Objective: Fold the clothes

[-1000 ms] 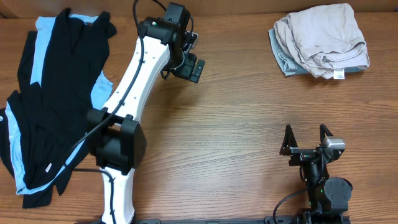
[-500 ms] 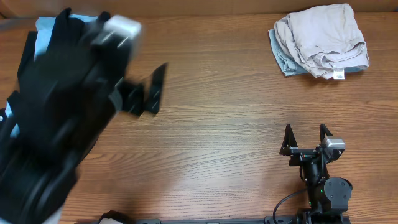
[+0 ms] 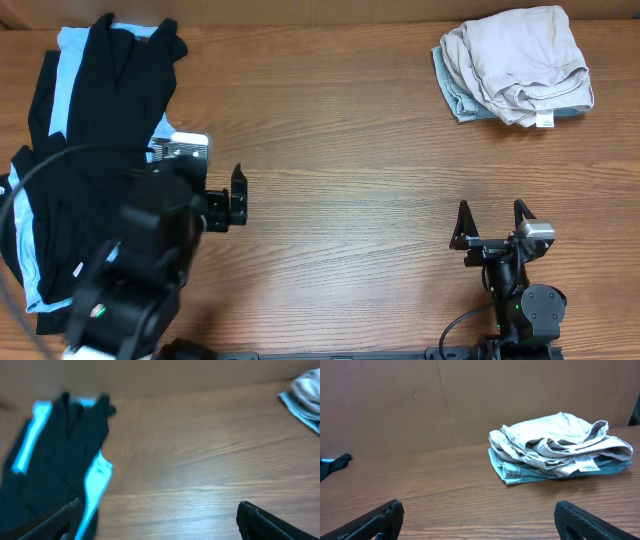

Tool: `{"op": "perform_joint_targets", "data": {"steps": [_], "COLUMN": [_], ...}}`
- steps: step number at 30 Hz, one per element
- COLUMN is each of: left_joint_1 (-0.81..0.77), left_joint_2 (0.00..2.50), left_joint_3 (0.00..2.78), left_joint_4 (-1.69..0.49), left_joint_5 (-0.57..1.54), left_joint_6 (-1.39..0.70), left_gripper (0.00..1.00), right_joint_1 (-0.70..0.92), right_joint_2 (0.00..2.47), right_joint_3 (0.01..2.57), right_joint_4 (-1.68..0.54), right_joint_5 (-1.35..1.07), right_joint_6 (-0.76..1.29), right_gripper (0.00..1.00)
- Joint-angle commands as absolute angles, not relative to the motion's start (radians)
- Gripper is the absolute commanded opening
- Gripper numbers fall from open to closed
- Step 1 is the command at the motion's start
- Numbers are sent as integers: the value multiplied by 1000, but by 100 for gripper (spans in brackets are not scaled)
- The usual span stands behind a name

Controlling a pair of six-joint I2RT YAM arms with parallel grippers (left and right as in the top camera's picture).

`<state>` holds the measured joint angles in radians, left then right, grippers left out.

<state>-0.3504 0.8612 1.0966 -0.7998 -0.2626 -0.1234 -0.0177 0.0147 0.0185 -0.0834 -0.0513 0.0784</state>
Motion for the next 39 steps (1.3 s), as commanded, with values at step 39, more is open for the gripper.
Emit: {"op": "perform_joint_targets", "data": {"steps": [39], "left_joint_1": [18], "left_joint_2": [30], "left_joint_3": [5], "left_joint_4": [-77], "left_joint_5": [27], "left_joint_6": [-127], "left_gripper": [100], "right_joint_1": [-12], "right_joint_2": [3], "right_joint_3": [8], "right_joint_4": [-81], "right_joint_5": [-43], "right_joint_6": [81], "right_gripper": [100]}}
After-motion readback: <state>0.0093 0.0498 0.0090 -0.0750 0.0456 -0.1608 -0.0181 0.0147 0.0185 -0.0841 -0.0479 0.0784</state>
